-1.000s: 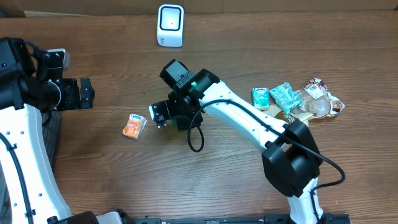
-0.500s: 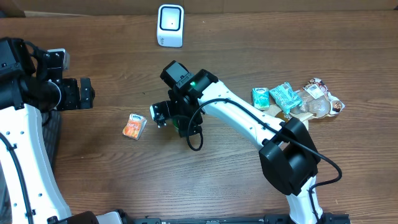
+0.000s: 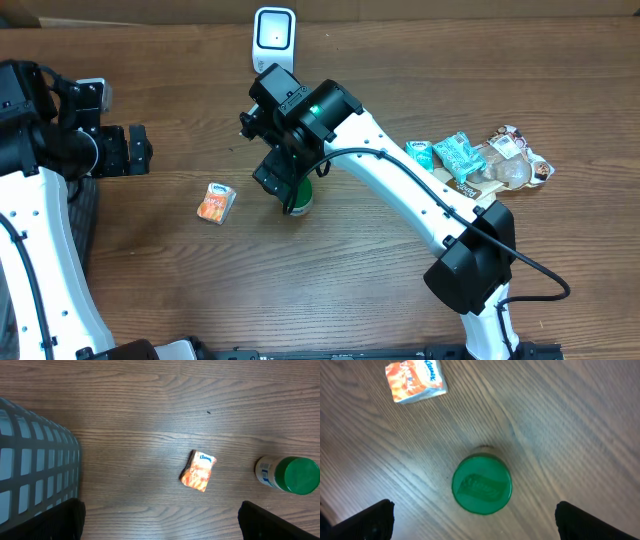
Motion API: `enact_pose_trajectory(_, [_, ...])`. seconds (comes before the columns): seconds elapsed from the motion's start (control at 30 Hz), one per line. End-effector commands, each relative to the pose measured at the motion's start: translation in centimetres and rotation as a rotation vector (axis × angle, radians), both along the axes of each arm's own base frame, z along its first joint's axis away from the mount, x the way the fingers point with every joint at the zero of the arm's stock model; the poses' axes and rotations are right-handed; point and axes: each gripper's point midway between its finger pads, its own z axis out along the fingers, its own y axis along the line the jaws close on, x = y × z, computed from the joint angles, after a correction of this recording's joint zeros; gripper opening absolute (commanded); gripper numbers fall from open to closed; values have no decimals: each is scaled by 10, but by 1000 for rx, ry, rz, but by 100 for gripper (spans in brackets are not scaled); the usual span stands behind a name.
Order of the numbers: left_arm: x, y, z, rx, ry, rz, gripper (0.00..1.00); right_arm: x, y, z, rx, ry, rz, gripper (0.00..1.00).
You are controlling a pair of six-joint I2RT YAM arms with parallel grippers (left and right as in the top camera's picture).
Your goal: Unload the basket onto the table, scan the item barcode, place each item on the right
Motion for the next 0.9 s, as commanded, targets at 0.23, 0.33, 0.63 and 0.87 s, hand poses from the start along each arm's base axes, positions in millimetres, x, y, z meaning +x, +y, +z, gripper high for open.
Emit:
enact_pose_trajectory(0.23, [2,3,2,19,-8,-17,100,39,-44,0,28,55,-797,97])
enact_pose_trajectory(0.33, [2,3,2,19,-8,-16,100,44,-42,-11,52,66,-865,89])
enact_pose_trajectory(0.63, [2,3,2,19,-8,-17,100,38,-32,-59,72,119,-973,89])
enact_pose_trajectory(0.87, [2,3,2,19,-8,-17,100,35,-26,-62,85,142,-959,89])
